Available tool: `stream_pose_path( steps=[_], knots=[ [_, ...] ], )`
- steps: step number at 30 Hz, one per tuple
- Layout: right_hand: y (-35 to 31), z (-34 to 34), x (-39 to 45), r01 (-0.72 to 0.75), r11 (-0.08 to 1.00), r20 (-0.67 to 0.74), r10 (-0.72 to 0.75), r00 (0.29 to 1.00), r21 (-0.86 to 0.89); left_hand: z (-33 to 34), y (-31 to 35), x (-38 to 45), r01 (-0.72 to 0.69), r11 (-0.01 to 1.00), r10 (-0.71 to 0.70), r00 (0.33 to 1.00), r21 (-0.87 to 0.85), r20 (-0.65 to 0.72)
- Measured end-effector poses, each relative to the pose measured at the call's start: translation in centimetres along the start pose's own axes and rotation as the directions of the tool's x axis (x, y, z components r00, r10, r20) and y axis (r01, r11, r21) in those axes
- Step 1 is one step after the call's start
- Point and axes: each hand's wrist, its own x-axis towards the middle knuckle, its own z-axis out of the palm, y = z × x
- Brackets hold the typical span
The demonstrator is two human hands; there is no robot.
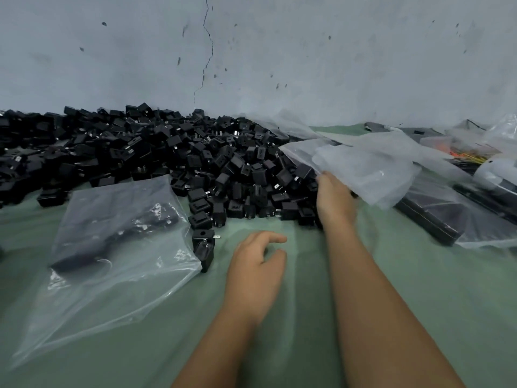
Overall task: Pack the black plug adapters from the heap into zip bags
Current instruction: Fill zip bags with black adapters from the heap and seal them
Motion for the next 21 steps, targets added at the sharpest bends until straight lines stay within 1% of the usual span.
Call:
stream_pose_path(
  steps=[3,6,7,8,9,10,11,12,13,14,15,16,17,18,19,20,21],
  knots=[
    [0.6,1.3,-3.5,0.019,0.98,-0.047,-0.01,0.999,0.197,-0.3,0.3,-0.2,0.021,0.998,-0.023,0.999,-0.058,-0.026],
    [0.4,1.5,-6.4,0.025,0.874,-0.037,-0.008,0.999,0.485,-0.4,0.6,-0.1,0.012,0.999,-0.015,0.999,-0.047,-0.052],
    [0.4,1.5,-7.2,0.028,0.847,-0.065,0.008,0.998,0.532,-0.4,0.7,-0.1,0.014,0.999,-0.016,0.998,-0.037,-0.056],
    [0.3,1.6,-8.2,0.033,0.855,-0.106,0.026,0.994,0.517,-0.5,0.8,-0.3,0.019,0.999,-0.021,0.998,-0.037,-0.063],
    [0.3,1.7,-9.1,0.024,0.906,-0.164,0.051,0.985,0.423,-0.8,0.9,-0.6,0.023,0.999,-0.027,0.997,-0.044,-0.073],
    [0.1,1.7,-10.1,-0.008,0.96,-0.232,0.076,0.97,0.278,-1.0,1.1,-1.0,0.025,0.998,-0.029,0.996,-0.058,-0.08],
    [-0.2,1.7,-11.1,-0.032,0.988,-0.315,0.078,0.946,0.15,-1.3,1.2,-1.4,0.023,0.998,-0.028,0.996,-0.066,-0.079],
    [-0.5,1.7,-12.1,-0.012,0.997,-0.388,0.043,0.921,0.08,-1.6,1.3,-1.9,0.018,0.998,-0.022,0.997,-0.066,-0.073],
    [-0.9,1.8,-12.9,0.074,0.996,-0.435,-0.042,0.899,0.057,-1.9,1.5,-2.5,0.01,0.998,-0.013,0.998,-0.06,-0.061],
    [-1.1,2.1,-13.7,0.194,0.979,-0.436,-0.151,0.887,0.055,-2.2,1.5,-3.1,0.011,0.998,-0.014,0.999,-0.059,-0.049],
    [-1.2,2.6,-14.5,0.304,0.949,-0.376,-0.252,0.892,0.085,-2.6,1.5,-3.6,0.02,0.997,-0.023,0.999,-0.069,-0.046],
    [-1.4,3.2,-15.3,0.376,0.916,-0.27,-0.33,0.904,0.138,-3.1,1.5,-4.3,0.027,0.995,-0.032,0.998,-0.093,-0.053],
    [-1.6,3.8,-16.1,0.408,0.893,-0.142,-0.386,0.911,0.19,-3.8,1.4,-5.0,0.02,0.994,-0.028,0.997,-0.106,-0.072],
    [-1.9,4.4,-16.7,0.416,0.879,-0.024,-0.422,0.906,0.232,-4.7,1.2,-5.7,-0.019,0.998,0.012,0.994,-0.064,-0.11],
    [-2.1,4.8,-17.1,0.415,0.871,0.076,-0.447,0.891,0.262,-5.8,1.1,-6.3,-0.086,0.995,0.093,0.984,0.051,-0.15],
    [-2.3,5.2,-17.5,0.423,0.862,0.154,-0.475,0.866,0.278,-6.9,0.9,-6.9,-0.152,0.972,0.184,0.967,0.179,-0.175],
    [-2.4,5.5,-17.6,0.455,0.848,0.206,-0.513,0.833,0.272,-8.0,0.7,-7.4,-0.209,0.938,0.271,0.939,0.278,-0.209]
  ],
)
